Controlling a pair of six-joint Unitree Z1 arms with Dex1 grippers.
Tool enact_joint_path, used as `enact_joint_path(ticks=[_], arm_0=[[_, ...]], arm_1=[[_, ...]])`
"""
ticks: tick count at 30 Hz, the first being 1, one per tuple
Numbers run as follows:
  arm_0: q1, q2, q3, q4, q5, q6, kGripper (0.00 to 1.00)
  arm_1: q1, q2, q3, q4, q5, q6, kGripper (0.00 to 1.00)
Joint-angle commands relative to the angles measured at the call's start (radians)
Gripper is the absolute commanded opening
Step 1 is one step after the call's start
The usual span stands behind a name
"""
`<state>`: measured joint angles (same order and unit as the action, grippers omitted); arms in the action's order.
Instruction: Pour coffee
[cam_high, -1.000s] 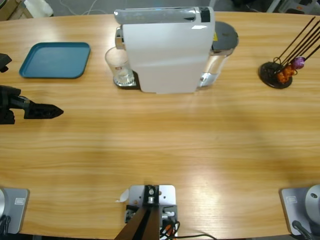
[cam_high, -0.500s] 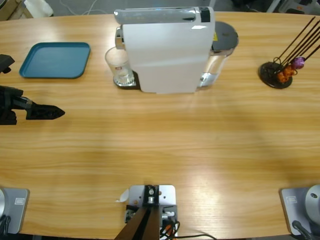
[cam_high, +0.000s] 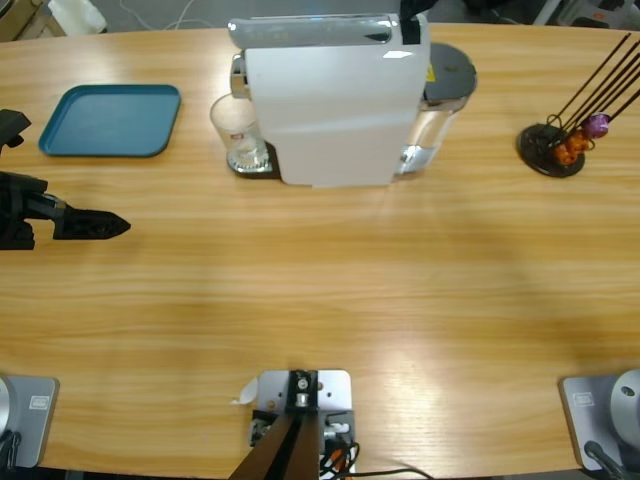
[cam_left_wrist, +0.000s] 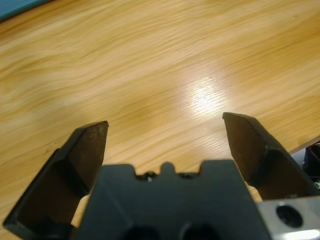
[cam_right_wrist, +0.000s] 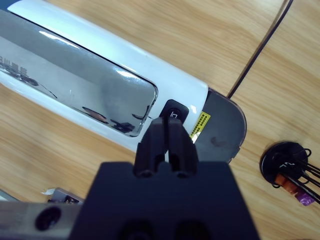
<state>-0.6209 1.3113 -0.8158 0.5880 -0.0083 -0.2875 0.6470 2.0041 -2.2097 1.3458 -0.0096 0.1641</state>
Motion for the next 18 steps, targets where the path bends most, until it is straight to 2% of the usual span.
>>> enact_joint_path(ticks=[1,18], arm_0=[[-0.009,0.04,0.029,-0.017,0.001,-0.01,1.0],[-0.01,0.045,0.032,-0.017,0.0,-0.016,1.0]], arm_1=[[-0.007,0.047,0.027,0.006,-0.017,-0.003,0.0],[-0.012,0.055,0.012,0.003,-0.038,-0.009,0.0]])
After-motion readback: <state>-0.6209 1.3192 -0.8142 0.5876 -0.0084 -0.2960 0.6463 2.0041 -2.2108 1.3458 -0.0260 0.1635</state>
